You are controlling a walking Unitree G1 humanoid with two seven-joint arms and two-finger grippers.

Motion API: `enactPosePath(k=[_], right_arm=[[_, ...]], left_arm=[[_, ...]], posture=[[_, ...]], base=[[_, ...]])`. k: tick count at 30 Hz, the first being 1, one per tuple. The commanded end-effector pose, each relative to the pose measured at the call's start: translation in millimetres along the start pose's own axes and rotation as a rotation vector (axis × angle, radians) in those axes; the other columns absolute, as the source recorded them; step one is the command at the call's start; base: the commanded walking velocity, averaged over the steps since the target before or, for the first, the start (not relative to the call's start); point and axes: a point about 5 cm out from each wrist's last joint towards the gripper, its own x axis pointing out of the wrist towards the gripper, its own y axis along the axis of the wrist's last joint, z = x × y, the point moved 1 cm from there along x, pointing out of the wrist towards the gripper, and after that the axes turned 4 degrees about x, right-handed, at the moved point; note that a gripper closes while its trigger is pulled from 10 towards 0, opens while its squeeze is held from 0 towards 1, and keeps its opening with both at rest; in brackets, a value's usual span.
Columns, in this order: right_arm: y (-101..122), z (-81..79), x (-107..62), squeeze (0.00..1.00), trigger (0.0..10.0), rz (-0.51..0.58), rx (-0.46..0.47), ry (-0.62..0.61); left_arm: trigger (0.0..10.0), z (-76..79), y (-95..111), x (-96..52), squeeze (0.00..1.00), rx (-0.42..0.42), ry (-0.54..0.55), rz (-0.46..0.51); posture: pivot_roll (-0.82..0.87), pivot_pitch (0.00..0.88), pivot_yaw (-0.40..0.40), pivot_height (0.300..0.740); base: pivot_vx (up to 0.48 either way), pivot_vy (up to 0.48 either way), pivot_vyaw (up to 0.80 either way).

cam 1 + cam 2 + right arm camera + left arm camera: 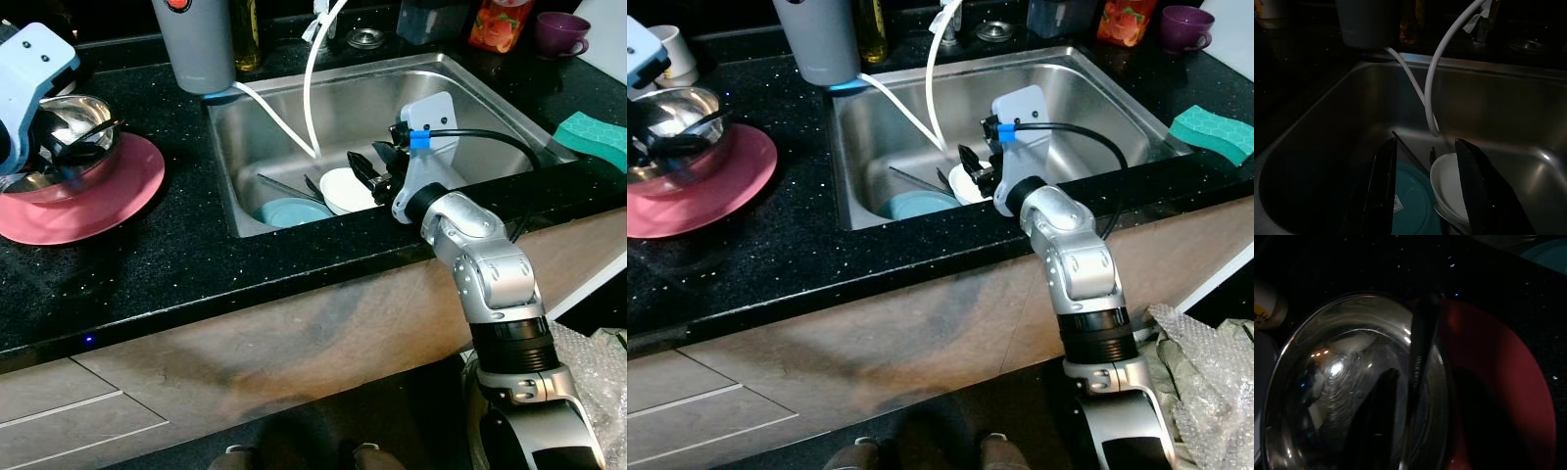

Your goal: Kitchen organization

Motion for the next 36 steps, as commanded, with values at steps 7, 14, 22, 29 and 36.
enactPosePath(k=[7,14,22,29,36], right_arm=[[-1,0.3,0.1,0.00,10.0,-0.013,-0.010,0.003],[-1,1.5,0.1,0.00,10.0,-0.014,-0.010,-0.001],[-1,2.3,-0.1,0.00,10.0,-0.014,-0.011,-0.003],[-1,2.8,-0.9,0.00,10.0,-0.015,-0.012,-0.006],[-2,2.7,-1.0,0.00,10.0,-0.015,-0.010,-0.004]], left_arm=[[3.5,-0.2,3,-1.5,0.00,-0.013,-0.019,0.014],[5.9,0.6,11,-1.4,0.00,0.004,-0.019,0.057],[10.0,7.6,31,-2.2,0.00,0.016,-0.057,0.158],[10.0,-9.4,27,-8.8,0.62,0.023,0.043,0.098],[10.0,-25.5,6,-12.3,1.00,-0.116,0.122,0.021]], posture=[[0.05,0.148,0.000,0.740],[0.05,0.149,0.000,0.740],[0.05,0.150,0.002,0.740],[0.05,0.151,0.005,0.740],[0.05,0.147,0.002,0.740]], base=[[0.000,0.000,0.00],[0.000,0.000,0.00],[0.000,0.000,0.00],[0.000,0.000,0.00],[0.000,0.000,0.00]])
